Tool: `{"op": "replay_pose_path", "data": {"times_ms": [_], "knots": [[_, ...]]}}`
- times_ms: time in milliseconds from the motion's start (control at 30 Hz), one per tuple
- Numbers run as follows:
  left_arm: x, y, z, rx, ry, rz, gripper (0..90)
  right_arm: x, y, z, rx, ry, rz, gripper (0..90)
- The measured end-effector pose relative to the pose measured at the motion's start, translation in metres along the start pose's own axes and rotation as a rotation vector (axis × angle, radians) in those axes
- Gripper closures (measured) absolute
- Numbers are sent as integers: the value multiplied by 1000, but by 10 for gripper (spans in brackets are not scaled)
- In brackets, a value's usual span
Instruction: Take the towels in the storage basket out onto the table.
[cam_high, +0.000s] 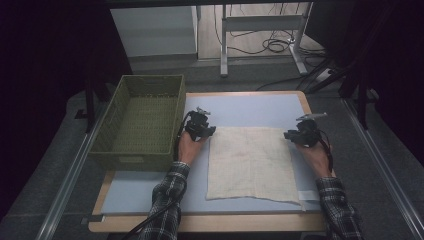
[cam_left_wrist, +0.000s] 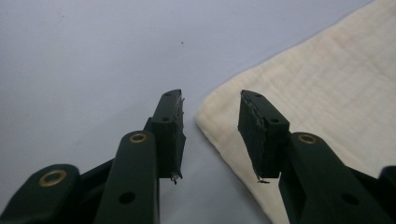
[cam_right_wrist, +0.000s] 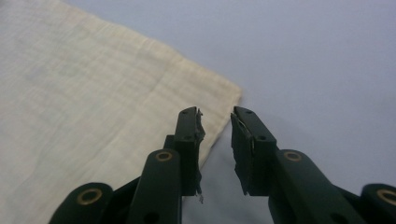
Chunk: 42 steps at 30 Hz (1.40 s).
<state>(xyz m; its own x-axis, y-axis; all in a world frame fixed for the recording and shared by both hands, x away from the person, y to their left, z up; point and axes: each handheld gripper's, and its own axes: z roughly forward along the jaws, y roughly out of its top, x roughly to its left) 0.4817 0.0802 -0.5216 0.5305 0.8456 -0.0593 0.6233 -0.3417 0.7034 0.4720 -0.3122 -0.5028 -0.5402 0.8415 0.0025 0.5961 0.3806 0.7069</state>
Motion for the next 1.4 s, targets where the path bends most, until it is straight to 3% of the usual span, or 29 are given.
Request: {"op": "replay_pose_path", "data": {"times_ms": [167,367,467,567,667,767,833,900,1133,1233,1400], "knots": [[1,1,6,-5,-4,-3,613,-6,7,9,0,-40,-5,762],[2,-3,8,-3,-4,-15,584,-6,13,20,-4,-31,-6,749],[4,-5,9,2,-9,-19,569,-5,17,28,5,-32,-17,697],[3,-8,11,3,-9,2,535,-3,18,34,31,-42,-31,699],[3,-8,11,4,-18,3,548,-1,19,35,33,-33,-24,773],[0,-7,11,9,-39,8,661,3,19,34,37,-22,-22,847],[-3,-7,10,14,-72,33,818,5,19,33,43,-22,-31,852],[-6,-6,10,15,-59,56,862,6,19,31,35,-19,-38,855],[-3,4,-3,-51,-19,36,870,4,31,11,-12,-30,-48,860],[-7,3,-10,-53,-1,60,868,5,32,2,-29,-20,-51,860],[-13,-3,-21,-74,-16,53,865,9,25,-11,-43,-10,-62,860]]}}
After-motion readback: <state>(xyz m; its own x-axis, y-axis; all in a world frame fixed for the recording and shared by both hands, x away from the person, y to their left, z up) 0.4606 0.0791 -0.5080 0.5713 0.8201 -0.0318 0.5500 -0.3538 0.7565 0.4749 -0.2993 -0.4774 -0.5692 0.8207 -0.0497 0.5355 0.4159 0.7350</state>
